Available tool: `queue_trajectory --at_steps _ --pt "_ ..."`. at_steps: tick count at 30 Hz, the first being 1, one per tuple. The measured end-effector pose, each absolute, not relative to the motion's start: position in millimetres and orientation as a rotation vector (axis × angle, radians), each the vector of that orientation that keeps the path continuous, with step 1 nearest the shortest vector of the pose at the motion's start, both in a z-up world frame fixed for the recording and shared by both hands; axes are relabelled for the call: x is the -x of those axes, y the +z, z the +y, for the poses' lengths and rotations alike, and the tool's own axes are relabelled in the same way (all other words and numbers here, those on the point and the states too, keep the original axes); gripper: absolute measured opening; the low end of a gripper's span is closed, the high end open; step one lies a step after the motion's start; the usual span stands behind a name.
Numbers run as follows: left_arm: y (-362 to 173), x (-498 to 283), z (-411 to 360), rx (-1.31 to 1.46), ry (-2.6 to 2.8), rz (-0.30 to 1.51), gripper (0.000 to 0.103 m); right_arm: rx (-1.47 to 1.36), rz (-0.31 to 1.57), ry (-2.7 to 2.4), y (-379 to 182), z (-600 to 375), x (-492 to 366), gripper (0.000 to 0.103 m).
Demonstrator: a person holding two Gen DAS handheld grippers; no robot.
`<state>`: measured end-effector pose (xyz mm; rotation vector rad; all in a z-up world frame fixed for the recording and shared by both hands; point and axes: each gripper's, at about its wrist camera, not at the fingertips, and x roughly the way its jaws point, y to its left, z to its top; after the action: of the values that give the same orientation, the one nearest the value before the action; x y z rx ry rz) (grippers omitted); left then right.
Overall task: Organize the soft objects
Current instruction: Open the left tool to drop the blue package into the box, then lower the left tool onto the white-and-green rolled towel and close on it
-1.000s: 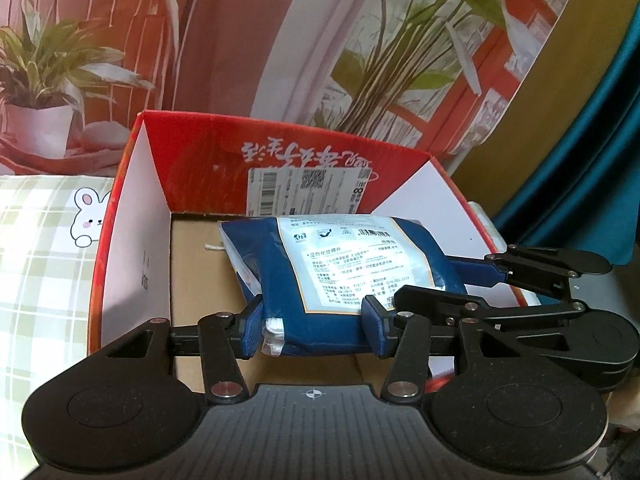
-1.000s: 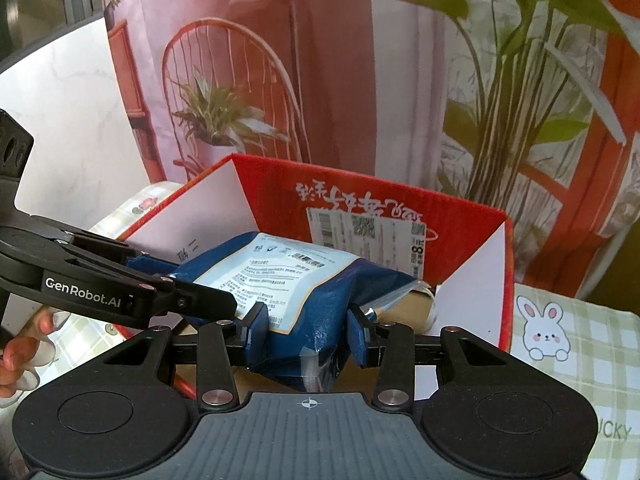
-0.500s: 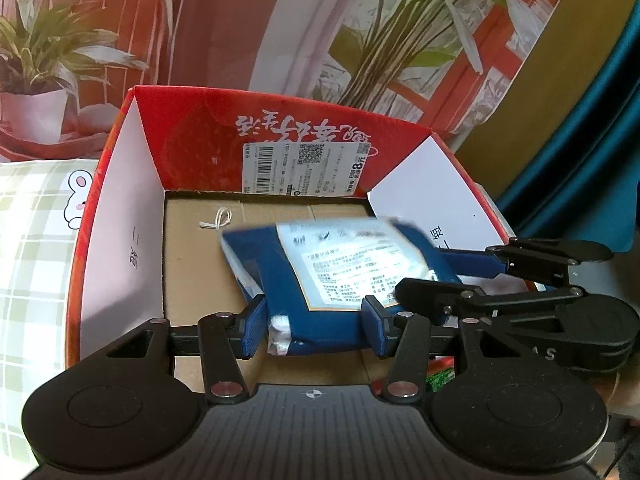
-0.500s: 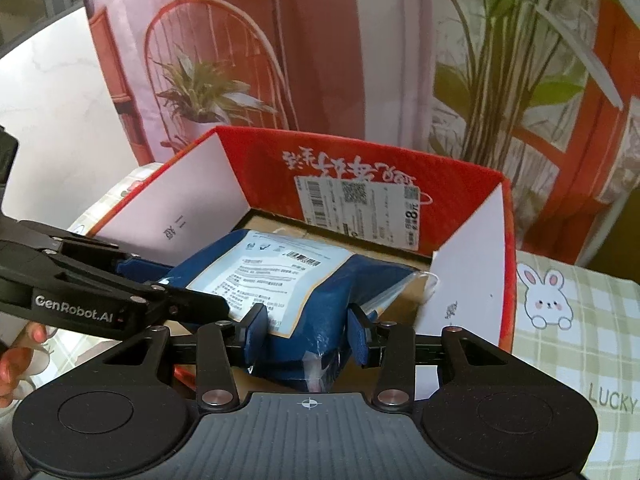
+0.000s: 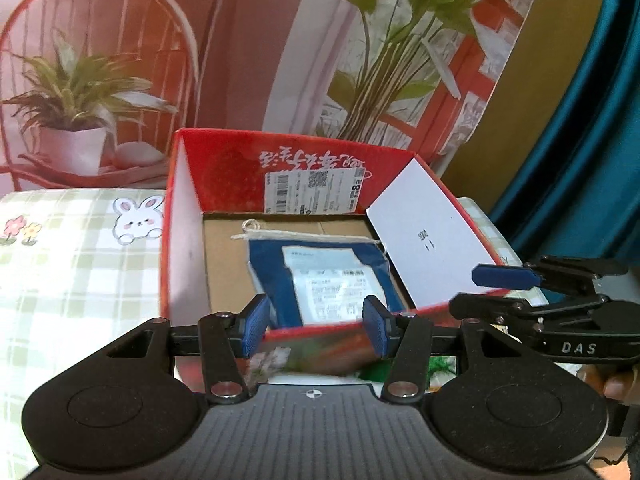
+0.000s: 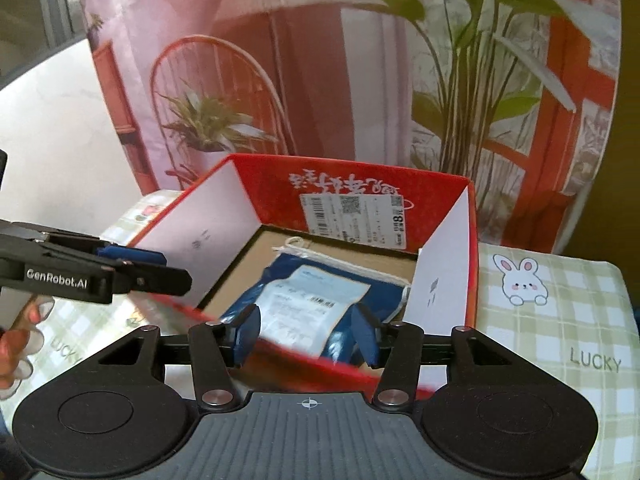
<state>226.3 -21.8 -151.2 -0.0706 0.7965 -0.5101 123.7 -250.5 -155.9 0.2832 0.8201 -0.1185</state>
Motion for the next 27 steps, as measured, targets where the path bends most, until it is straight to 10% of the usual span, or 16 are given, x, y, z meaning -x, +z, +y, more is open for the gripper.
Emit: queue_trajectory --at_steps 27 --pt "-200 -202 -4 0.156 -0.466 0.892 0.063 -0.228 0.932 -0.087 -179 -196 -47 0.063"
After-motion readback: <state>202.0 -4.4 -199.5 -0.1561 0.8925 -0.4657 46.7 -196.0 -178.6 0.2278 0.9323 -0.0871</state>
